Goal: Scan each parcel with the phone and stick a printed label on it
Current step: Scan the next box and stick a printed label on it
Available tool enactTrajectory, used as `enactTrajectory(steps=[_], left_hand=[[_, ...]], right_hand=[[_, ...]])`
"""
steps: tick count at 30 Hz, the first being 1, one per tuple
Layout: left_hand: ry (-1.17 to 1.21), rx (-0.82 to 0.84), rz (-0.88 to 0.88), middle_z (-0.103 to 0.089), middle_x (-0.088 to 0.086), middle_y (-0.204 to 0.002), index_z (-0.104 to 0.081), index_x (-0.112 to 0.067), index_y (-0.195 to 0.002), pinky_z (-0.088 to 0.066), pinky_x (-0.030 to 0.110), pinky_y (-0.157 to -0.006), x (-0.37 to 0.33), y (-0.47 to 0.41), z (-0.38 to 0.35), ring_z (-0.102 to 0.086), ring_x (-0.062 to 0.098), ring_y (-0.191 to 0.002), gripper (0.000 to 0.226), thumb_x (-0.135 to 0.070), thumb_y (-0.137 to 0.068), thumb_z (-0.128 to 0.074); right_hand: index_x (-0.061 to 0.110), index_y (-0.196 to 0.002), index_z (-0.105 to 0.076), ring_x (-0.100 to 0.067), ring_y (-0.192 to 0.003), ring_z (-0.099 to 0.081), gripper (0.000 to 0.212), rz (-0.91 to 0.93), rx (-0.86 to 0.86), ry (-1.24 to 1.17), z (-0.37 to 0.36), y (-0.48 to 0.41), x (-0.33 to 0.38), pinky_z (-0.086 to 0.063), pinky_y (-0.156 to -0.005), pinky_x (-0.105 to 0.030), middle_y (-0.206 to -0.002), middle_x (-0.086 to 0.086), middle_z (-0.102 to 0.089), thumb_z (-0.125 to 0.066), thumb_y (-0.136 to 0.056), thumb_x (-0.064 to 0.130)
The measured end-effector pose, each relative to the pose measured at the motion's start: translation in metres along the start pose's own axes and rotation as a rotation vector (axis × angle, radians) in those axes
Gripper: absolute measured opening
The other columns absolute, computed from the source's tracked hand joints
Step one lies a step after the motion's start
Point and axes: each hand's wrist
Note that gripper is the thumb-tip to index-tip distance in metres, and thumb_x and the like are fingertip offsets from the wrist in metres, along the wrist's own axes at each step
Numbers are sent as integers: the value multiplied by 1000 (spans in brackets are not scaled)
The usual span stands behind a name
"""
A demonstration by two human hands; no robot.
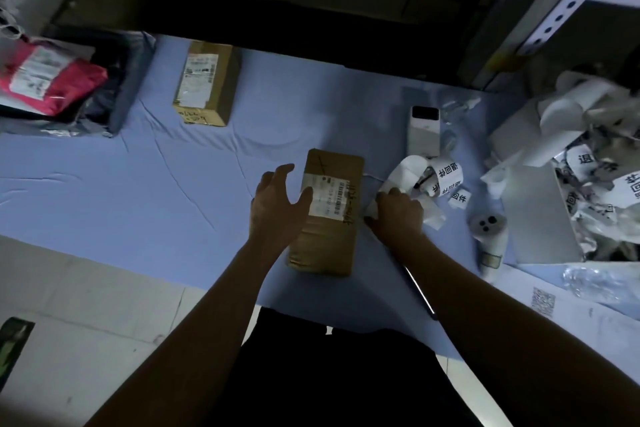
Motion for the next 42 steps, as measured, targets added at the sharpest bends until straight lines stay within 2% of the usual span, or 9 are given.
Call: enactTrajectory(steps=[7,11,14,19,21,24,28,32,42], left_hand=[[114,33,-156,-59,2,-124,-60,-19,-128,-38,23,-91,-3,-21,4,-54,14,-114,35,-32,-96,-65],[131,29,-246,-61,1,-117,-64,-16,-118,-38,15,-86,-7,-26,1,-50,3,-102,26,-25,-94,-68],[168,17,-302,-64,1,-110,-67,-13,-111,-37,5,-82,-13,-24,0,-54,3,-98,21,-18,-91,-70],[363,264,-181,-71,3,-96,-72,-17,-99,-55,27,-75,-50,-9,-14,-66,10,-82,10,-23,-96,-65],[499,469,-15,-70,8,-108,-69,-16,-111,-55,36,-77,-73,-4,-22,-68,15,-87,23,-33,-100,-59],[635,597,100,-64,-1,-124,-56,-29,-137,-48,23,-70,-98,2,-30,-67,7,-93,41,-44,-99,-58],[767,530,34,-70,-8,-100,-65,-27,-125,-48,9,-55,-111,9,-33,-68,-7,-74,40,-16,-88,-75],[845,459,-120,-77,4,-95,-71,-19,-116,-57,19,-66,-117,15,-30,-74,9,-87,36,-1,-85,-75],[390,245,-595,-64,-10,-99,-67,-29,-124,-60,26,-72,-109,26,-18,-59,13,-76,44,-8,-86,-77]], right_hand=[[21,-107,-71,-27,-108,-60,56,-24,43,-179,-7,22,0,-52,-79,-38,-115,-6,-58,-69,-78,68],[21,-109,-72,-25,-108,-59,28,21,-5,-127,-15,37,-1,-50,-78,-35,-118,-2,-59,-69,-91,42],[10,-102,-72,-27,-96,-66,17,-160,-190,-574,-2,42,7,-53,-77,-37,-106,-7,-70,-66,-95,25],[31,-83,-60,5,-75,-63,19,-275,-475,-1246,46,63,11,-47,-68,-12,-77,15,-68,-67,-94,17],[24,-89,-64,-2,-81,-67,11,-208,-463,-1416,58,75,11,-49,-70,-13,-85,8,-72,-68,-94,15],[18,-97,-68,-23,-86,-70,5,-149,-418,-1517,62,94,6,-55,-71,-29,-91,-6,-73,-66,-94,22],[15,-97,-69,-26,-84,-67,4,-126,-429,-1563,65,109,-7,-53,-75,-42,-92,-10,-72,-67,-94,17],[6,-103,-69,-24,-102,-70,14,-161,-441,-1644,71,115,-18,-55,-95,-48,-103,-12,-73,-73,-90,9],[22,-123,-53,-27,-103,-75,46,-103,-512,-1868,101,112,-23,-61,-89,-41,-107,-12,-76,-73,-89,-2]])
Point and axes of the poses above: each hand's wrist, its own y-axis away from the middle knuckle, its own z-axis out of the back of the hand, x = y × z
